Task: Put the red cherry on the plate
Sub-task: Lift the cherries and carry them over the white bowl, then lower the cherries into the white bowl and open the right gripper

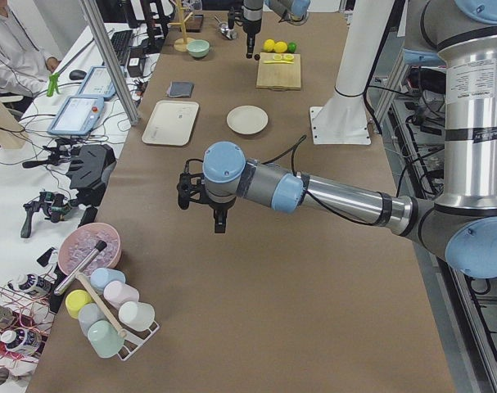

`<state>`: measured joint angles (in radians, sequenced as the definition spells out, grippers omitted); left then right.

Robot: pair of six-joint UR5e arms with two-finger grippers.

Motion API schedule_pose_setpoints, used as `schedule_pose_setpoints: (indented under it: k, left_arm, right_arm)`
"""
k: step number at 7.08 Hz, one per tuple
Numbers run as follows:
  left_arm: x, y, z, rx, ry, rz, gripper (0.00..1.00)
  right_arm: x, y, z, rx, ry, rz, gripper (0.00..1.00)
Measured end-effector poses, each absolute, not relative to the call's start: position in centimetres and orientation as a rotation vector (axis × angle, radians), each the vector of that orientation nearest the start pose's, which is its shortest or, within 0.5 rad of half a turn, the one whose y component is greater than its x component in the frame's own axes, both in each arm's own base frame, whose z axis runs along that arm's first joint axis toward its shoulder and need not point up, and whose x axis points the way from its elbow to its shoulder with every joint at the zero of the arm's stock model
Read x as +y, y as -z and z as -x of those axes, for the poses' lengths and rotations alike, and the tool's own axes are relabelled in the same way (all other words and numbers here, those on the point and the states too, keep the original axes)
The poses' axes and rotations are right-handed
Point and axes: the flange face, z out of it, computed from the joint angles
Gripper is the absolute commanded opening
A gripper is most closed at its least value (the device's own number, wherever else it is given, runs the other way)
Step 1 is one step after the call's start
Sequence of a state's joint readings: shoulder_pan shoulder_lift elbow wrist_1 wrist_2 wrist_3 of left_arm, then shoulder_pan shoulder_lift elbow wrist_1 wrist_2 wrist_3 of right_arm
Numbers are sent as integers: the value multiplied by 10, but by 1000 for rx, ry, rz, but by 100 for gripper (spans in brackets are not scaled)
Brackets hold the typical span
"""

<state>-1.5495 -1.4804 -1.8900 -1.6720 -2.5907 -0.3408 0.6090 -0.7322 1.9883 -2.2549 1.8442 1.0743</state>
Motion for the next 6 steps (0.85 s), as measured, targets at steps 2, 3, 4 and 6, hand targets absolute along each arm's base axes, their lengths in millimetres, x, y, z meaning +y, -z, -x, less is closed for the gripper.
schedule_pose_setpoints:
  k: [2, 3, 4, 6]
  left_arm:
    - [-456, -519, 34, 1047, 117, -99, 97]
    - [-458, -520, 30, 1047, 111, -93, 97]
    - [-461, -522, 28, 1047, 108, -88, 97]
    - [-463, -524, 23, 1046, 102, -78, 97]
  right_arm:
    - [-431, -88, 493, -599, -27, -66, 0]
    - [-441, -91, 524, -601, -30, -69, 0]
    - [-452, -103, 552, -605, -37, -78, 0]
    - [-462, -142, 606, -603, -29, -89, 0]
